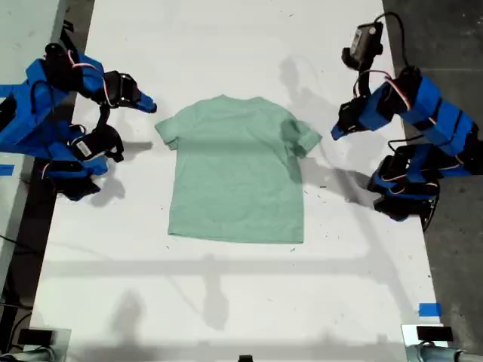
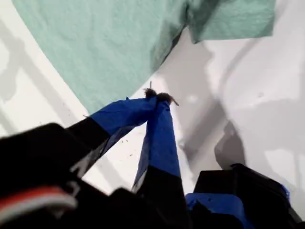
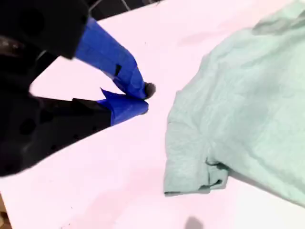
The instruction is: Fold tshirt
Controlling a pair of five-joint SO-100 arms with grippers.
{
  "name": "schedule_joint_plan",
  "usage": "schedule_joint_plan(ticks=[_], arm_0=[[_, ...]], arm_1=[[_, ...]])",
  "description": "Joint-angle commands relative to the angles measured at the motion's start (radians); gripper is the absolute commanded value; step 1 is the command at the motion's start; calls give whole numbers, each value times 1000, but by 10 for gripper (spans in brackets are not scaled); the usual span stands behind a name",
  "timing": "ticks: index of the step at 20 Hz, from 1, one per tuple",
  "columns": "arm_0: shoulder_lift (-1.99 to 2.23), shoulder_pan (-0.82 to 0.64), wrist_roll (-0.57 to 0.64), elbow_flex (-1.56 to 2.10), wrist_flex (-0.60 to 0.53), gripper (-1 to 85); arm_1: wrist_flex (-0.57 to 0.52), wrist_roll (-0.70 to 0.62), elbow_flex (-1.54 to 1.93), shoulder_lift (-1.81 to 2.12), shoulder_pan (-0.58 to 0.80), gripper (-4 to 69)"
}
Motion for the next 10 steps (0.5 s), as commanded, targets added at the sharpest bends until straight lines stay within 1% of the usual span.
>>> schedule_joint_plan(ticks=[1,3,4,5,7,10], arm_0=[[-66,-60,44,-20,-58,76],[-77,-58,51,41,-106,178],[-77,-57,51,71,-126,170],[-74,-57,51,97,-141,160],[-54,-64,49,143,-170,161],[-46,-72,48,160,-183,162]], arm_1=[[-51,-121,-41,-34,84,115],[-158,-216,67,-28,150,303],[-219,-261,130,-28,179,311],[-285,-290,198,-32,210,297],[-428,-344,325,-54,261,304],[-611,-417,416,-184,310,305]])
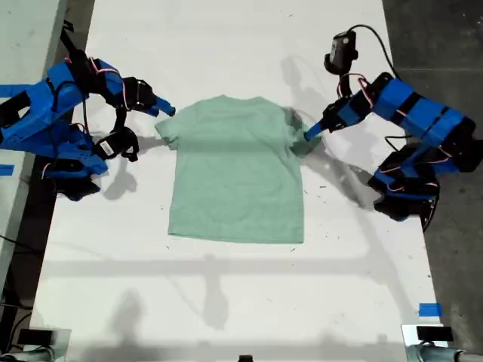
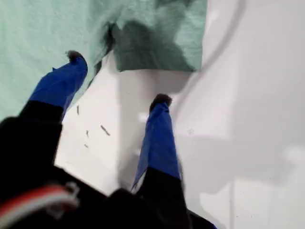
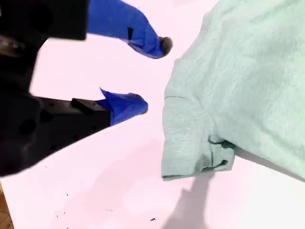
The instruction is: Fold tshirt
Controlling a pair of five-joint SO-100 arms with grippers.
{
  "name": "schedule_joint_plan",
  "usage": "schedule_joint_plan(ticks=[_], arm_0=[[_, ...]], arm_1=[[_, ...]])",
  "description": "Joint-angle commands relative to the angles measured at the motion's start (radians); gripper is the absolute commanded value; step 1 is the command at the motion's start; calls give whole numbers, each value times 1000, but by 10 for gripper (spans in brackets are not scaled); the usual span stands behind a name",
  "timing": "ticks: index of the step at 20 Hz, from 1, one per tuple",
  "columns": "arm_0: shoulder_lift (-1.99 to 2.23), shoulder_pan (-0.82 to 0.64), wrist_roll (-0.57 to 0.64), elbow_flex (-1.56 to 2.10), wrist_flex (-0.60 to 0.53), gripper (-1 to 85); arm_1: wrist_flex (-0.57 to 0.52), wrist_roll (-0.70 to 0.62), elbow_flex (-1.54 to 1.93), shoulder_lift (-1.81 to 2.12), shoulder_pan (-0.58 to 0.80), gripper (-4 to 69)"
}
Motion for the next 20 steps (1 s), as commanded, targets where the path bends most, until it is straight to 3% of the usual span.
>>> schedule_joint_plan(ticks=[1,6,8,9,10,11,13,16,20], arm_0=[[29,-14,6,-11,-26,162],[29,-9,3,-8,-31,159],[29,-6,2,-3,-32,158],[29,-6,2,0,-35,158],[29,-6,2,2,-40,157],[28,-5,2,3,-41,157],[25,-5,2,0,-43,157],[25,0,0,-2,-41,156],[25,5,-5,0,-43,155]], arm_1=[[-172,-72,14,-114,52,303],[-244,-115,-144,-469,123,302],[-172,-124,-241,-569,138,286],[-172,-133,-255,-583,141,214],[-172,-137,-261,-589,144,70],[-170,-135,-261,-589,150,4],[-150,-127,-265,-589,152,4],[-21,-123,-318,-518,149,-1],[264,-57,-535,-342,61,-1]])
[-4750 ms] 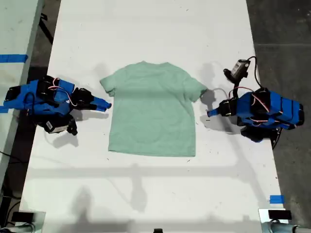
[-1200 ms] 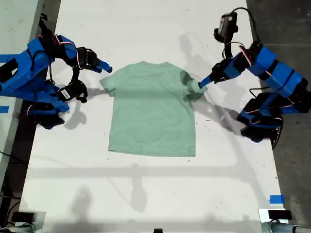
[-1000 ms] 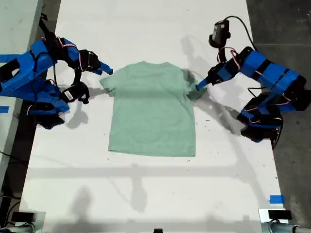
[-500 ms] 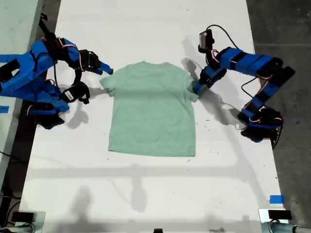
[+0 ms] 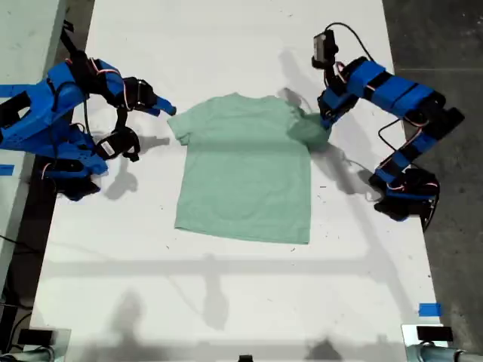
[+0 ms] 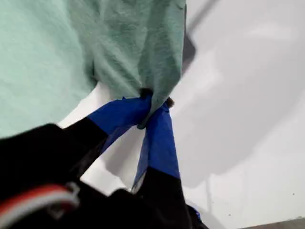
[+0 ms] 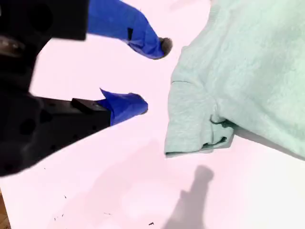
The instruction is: Fold tshirt
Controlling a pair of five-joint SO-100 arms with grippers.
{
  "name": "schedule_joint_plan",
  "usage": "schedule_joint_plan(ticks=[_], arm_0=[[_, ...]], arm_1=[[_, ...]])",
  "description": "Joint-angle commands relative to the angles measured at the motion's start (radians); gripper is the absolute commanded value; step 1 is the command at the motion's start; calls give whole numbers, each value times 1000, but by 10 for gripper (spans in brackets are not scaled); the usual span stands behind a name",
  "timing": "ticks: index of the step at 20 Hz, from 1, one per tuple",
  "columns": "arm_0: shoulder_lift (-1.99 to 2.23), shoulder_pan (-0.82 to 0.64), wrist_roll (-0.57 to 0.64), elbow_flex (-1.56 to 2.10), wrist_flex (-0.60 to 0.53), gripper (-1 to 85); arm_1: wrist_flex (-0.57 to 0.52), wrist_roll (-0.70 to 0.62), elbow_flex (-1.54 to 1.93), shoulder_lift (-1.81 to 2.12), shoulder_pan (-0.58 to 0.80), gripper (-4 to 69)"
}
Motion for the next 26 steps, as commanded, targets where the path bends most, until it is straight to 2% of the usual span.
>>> schedule_joint_plan(ticks=[1,5,10,12,14,15,16,23,26], arm_0=[[25,5,-5,-11,-20,155],[25,3,-9,-15,-20,155],[25,6,-17,-18,-20,154],[25,9,-20,-18,-21,154],[25,12,-21,-18,-23,157],[25,12,-21,-18,-23,170],[25,15,-21,-18,-21,194],[9,-3,-25,-55,-15,234],[-49,-14,-18,-91,-8,251]], arm_1=[[172,67,-229,123,-100,-1],[192,206,-523,-67,-287,-1],[196,319,-1118,-561,-482,-1],[95,359,-1144,-652,-508,-1],[49,388,-1144,-727,-505,19],[49,380,-1143,-755,-500,200],[60,370,-1140,-765,-499,318],[155,345,-1132,-537,-517,229],[247,331,-1088,-383,-492,207]])
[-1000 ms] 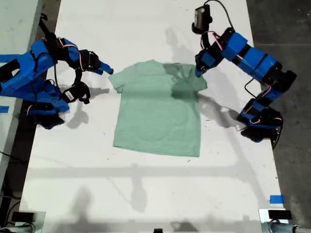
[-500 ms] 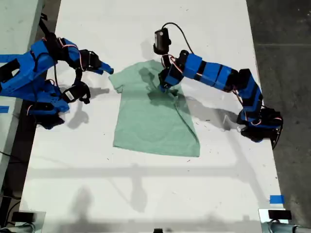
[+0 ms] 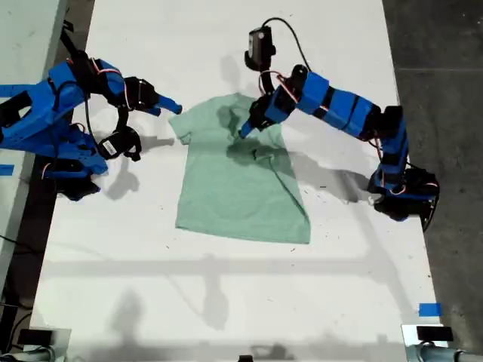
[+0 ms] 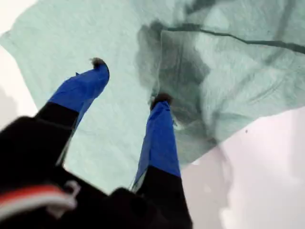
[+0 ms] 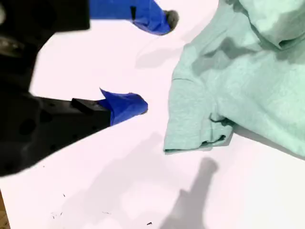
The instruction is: Fold tshirt
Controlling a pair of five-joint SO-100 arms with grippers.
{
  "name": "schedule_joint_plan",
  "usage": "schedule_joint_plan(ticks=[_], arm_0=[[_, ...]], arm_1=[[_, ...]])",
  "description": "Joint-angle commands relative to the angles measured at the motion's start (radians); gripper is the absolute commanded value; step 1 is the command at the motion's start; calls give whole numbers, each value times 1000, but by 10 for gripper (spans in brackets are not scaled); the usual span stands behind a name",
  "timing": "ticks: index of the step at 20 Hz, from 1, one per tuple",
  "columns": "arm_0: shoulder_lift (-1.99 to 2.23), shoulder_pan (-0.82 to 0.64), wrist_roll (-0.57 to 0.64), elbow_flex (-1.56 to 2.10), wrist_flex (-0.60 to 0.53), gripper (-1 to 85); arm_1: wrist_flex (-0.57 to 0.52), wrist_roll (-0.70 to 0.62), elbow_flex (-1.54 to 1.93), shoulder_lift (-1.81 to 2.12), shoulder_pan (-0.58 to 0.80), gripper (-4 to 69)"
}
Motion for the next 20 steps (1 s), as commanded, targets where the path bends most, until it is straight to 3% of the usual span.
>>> schedule_joint_plan(ticks=[1,6,11,20], arm_0=[[-64,-25,8,-100,0,258],[-256,-112,74,-121,-55,269],[-480,-181,135,-175,-112,274],[-876,-216,160,-368,-141,280]], arm_1=[[94,-38,8,227,15,202],[144,-48,360,583,18,184],[92,25,749,916,-11,167],[77,98,1026,1241,-52,147]])
